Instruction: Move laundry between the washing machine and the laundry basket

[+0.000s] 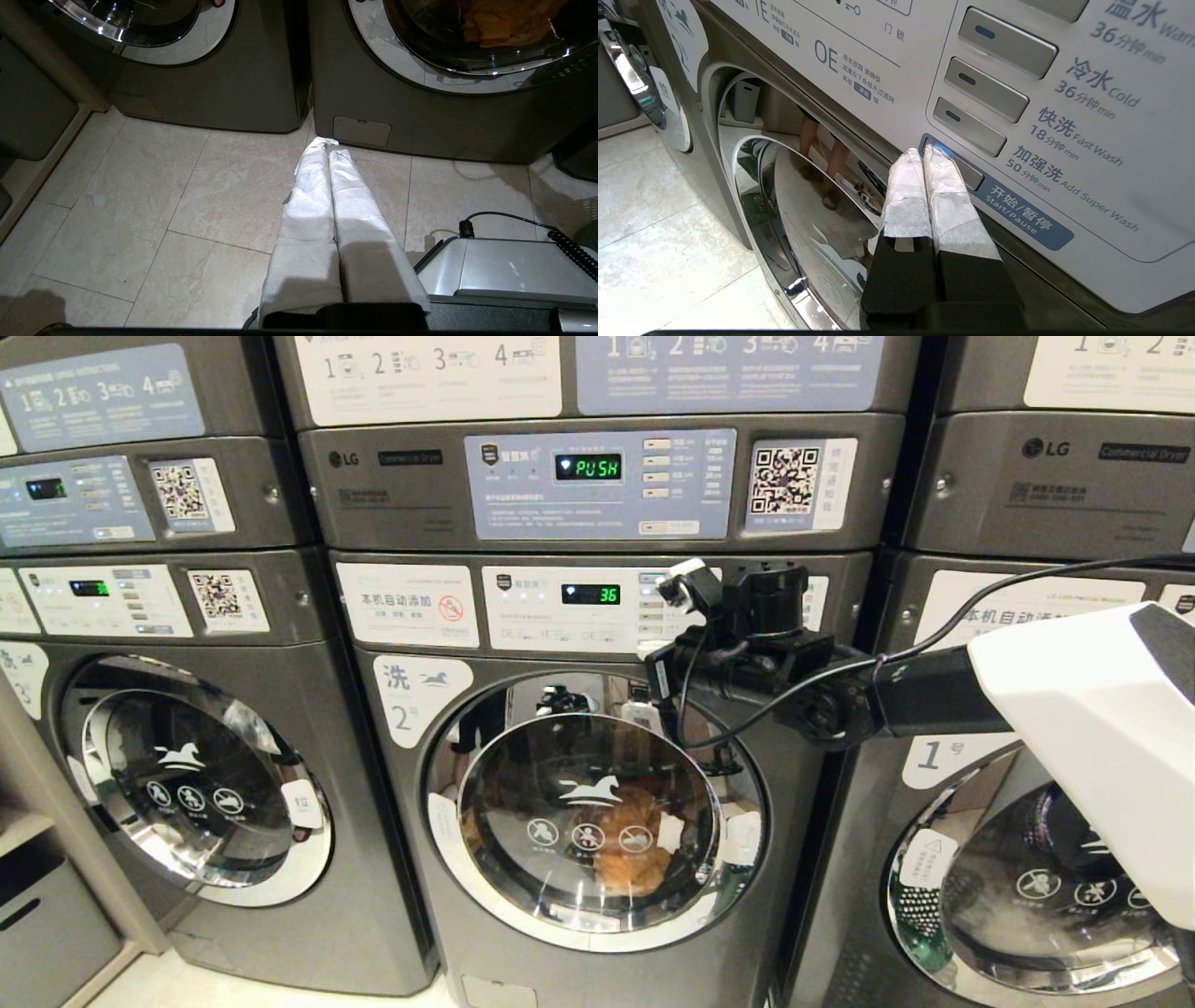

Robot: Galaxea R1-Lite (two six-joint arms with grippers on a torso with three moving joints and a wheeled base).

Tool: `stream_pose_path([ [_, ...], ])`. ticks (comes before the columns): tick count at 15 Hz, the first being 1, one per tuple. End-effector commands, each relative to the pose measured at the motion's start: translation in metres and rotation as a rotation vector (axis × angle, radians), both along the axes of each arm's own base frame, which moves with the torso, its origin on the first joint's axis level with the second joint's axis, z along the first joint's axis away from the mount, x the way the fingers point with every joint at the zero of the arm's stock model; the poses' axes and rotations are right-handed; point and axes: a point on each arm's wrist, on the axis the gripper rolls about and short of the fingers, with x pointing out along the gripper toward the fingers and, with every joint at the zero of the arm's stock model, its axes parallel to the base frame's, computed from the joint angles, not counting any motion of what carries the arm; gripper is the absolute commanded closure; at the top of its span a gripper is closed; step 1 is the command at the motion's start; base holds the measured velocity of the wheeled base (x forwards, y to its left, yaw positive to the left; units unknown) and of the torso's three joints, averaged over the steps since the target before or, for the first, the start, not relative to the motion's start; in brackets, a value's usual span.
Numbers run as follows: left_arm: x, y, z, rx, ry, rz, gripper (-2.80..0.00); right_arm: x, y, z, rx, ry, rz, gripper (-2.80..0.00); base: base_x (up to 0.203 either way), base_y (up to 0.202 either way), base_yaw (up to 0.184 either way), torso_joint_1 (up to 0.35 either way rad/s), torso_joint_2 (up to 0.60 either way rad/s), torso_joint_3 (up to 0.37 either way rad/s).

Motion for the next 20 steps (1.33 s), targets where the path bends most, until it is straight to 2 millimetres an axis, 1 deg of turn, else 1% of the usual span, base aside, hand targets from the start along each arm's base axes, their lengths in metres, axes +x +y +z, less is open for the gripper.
stream_pose_path([
  [1,0.000,0.000,0.000,0.000,0.003,0.000,0.00,0.002,-0.004,0.000,-0.001,-0.005,-0.012,0.00,0.000,0.000,0.000,0.000,0.00,0.000],
  [7,0.000,0.000,0.000,0.001,0.003,-0.001,0.00,0.006,-0.013,0.001,-0.001,-0.007,-0.033,0.00,0.000,0.000,0.000,0.000,0.00,0.000],
  [17,0.000,0.000,0.000,0.001,0.003,-0.001,0.00,0.004,-0.014,-0.002,-0.013,0.004,-0.040,0.00,0.000,0.000,0.000,0.000,0.00,0.000],
  [20,0.000,0.000,0.000,0.003,0.003,-0.002,0.00,-0.001,-0.015,-0.001,-0.017,0.011,-0.038,0.00,0.000,0.000,0.000,0.000,0.00,0.000],
])
